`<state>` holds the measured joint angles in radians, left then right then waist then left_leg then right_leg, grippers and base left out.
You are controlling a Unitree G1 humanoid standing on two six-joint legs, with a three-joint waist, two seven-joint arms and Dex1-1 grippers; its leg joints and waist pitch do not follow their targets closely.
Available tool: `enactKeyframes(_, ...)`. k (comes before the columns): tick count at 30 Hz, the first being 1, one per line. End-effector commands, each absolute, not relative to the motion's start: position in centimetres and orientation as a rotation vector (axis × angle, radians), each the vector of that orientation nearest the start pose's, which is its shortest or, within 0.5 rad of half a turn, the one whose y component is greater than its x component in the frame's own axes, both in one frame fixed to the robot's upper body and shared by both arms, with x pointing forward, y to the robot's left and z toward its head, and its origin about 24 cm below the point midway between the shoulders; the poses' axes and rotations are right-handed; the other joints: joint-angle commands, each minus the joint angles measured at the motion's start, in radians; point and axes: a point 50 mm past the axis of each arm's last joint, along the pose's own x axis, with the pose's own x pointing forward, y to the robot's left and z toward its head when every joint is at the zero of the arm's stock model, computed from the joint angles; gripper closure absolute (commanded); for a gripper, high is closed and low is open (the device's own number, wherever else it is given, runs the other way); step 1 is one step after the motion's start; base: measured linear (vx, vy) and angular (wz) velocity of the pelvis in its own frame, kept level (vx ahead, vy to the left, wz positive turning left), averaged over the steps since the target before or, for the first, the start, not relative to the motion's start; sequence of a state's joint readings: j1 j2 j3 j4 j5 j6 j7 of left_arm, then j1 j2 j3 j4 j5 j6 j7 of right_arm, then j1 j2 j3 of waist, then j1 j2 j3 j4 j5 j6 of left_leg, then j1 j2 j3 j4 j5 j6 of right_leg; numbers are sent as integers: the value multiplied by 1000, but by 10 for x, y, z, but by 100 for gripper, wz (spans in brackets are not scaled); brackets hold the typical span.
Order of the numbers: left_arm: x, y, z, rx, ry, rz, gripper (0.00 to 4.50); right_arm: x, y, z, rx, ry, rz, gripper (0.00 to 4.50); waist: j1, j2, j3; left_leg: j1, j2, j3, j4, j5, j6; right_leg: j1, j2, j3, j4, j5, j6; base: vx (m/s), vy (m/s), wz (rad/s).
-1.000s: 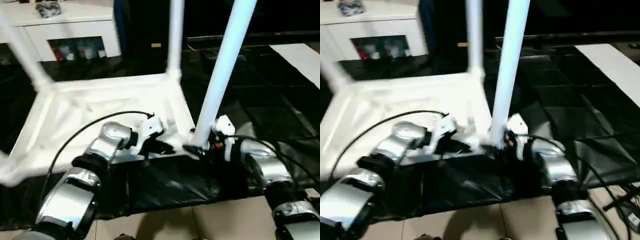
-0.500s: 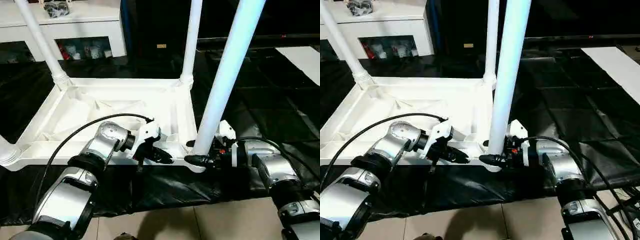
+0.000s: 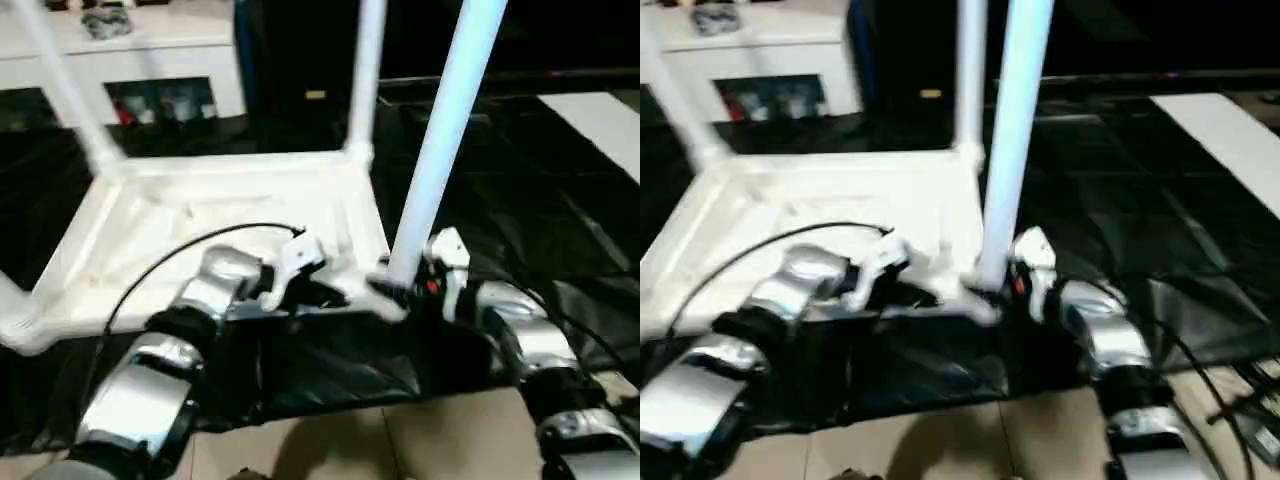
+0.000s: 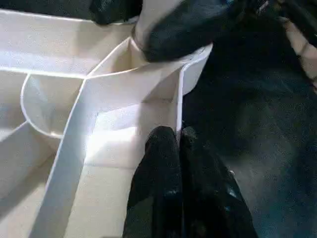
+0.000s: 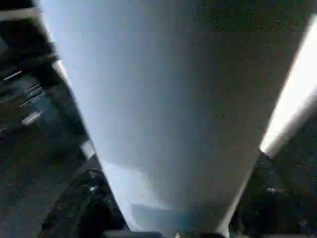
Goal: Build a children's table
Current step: Rotate leg to tighten
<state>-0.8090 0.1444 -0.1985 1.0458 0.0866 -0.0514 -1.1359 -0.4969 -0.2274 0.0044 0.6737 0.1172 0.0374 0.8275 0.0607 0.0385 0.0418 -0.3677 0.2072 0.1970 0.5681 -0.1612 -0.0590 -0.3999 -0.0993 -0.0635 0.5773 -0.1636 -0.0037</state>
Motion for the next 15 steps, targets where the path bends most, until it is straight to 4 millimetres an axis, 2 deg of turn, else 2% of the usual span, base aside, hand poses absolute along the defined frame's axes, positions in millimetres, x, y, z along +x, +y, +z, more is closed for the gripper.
enactKeyframes(1,341,44,56,238,331,-1349,450,322,-130,7,30,388,695,229,-4,-8,-53,18,16,-16,-73,-373,-4,32,-43,23,-88,-443,-167,0,0,0)
enactKeyframes(2,341,39,56,236,323,-1323,450,325,-128,6,50,385,630,238,-12,-5,-53,19,13,-16,-71,-381,-2,30,-42,24,-90,-447,-167,0,0,0)
enactKeyframes(4,342,33,56,237,309,-1303,450,328,-121,7,66,375,561,241,-16,-5,-53,17,10,-17,-70,-386,8,32,-42,22,-95,-470,-155,0,0,0)
enactKeyframes(5,342,30,57,228,305,-1298,450,330,-119,8,64,372,532,244,-22,-4,-52,17,10,-16,-71,-386,10,28,-41,23,-97,-474,-151,0,0,0)
enactKeyframes(8,342,30,57,227,297,-1294,450,331,-116,11,59,338,504,248,-27,-5,-53,15,9,-16,-71,-384,20,30,-40,21,-99,-476,-143,0,0,0)
enactKeyframes(9,342,31,57,229,295,-1294,450,332,-116,13,62,319,503,248,-30,-13,-54,12,10,-16,-71,-382,26,31,-39,21,-98,-468,-143,0,0,0)
enactKeyframes(11,341,35,56,240,291,-1309,450,331,-119,14,40,306,513,181,-28,-9,-53,13,11,-16,-71,-381,31,30,-39,22,-97,-463,-147,0,0,0)
enactKeyframes(12,341,37,56,243,293,-1309,450,331,-121,15,29,303,519,181,-29,-14,-53,11,12,-16,-72,-381,34,31,-39,22,-97,-461,-148,0,0,0)
enactKeyframes(15,341,41,54,261,299,-1315,450,331,-130,16,11,298,522,154,-26,-13,-54,12,13,-14,-71,-369,39,31,-40,25,-94,-434,-159,0,0,0)
